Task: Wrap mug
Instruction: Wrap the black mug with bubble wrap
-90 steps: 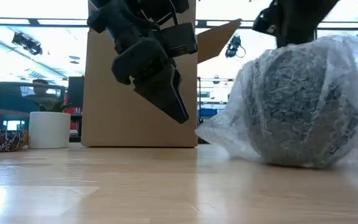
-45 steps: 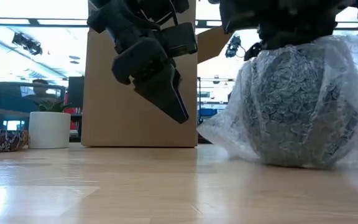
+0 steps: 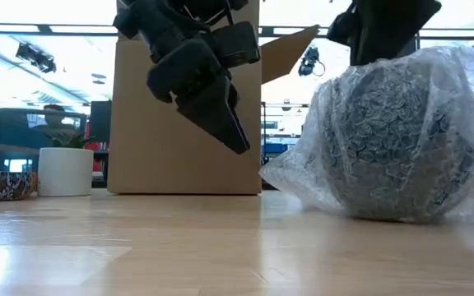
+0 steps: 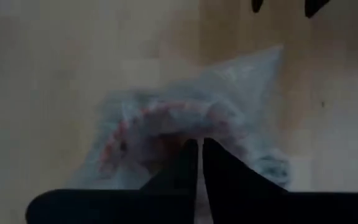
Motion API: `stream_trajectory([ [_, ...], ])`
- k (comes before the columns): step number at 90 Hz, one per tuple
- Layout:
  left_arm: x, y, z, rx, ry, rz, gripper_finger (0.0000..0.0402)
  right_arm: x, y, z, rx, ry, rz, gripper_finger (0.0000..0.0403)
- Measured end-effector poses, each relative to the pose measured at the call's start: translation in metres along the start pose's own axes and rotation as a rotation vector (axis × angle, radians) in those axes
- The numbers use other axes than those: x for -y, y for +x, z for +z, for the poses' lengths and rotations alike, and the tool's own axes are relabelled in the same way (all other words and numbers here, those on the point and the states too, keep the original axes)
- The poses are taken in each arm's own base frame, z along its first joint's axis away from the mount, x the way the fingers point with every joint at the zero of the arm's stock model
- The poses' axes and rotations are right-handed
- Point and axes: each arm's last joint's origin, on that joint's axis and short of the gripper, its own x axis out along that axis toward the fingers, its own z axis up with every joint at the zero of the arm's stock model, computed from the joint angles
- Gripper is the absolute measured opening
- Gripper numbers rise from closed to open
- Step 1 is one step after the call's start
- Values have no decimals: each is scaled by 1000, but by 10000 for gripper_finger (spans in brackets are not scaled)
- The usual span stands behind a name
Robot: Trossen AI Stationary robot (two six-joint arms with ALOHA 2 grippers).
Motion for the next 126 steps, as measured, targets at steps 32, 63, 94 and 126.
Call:
stream_trajectory([
  [32, -1, -6, 3, -54, 6, 0, 172, -15, 53, -2, -122, -29, 32, 0],
  [63, -1, -10, 7, -79, 6, 8, 172, -7, -10, 7, -82, -8, -31, 0],
  [94, -1, -10, 6, -86, -38, 9, 173, -4, 22, -14, -169, 29, -113, 0],
  [126, -2, -10, 6, -86, -37, 43, 173, -7, 23, -11, -160, 41, -76, 0],
])
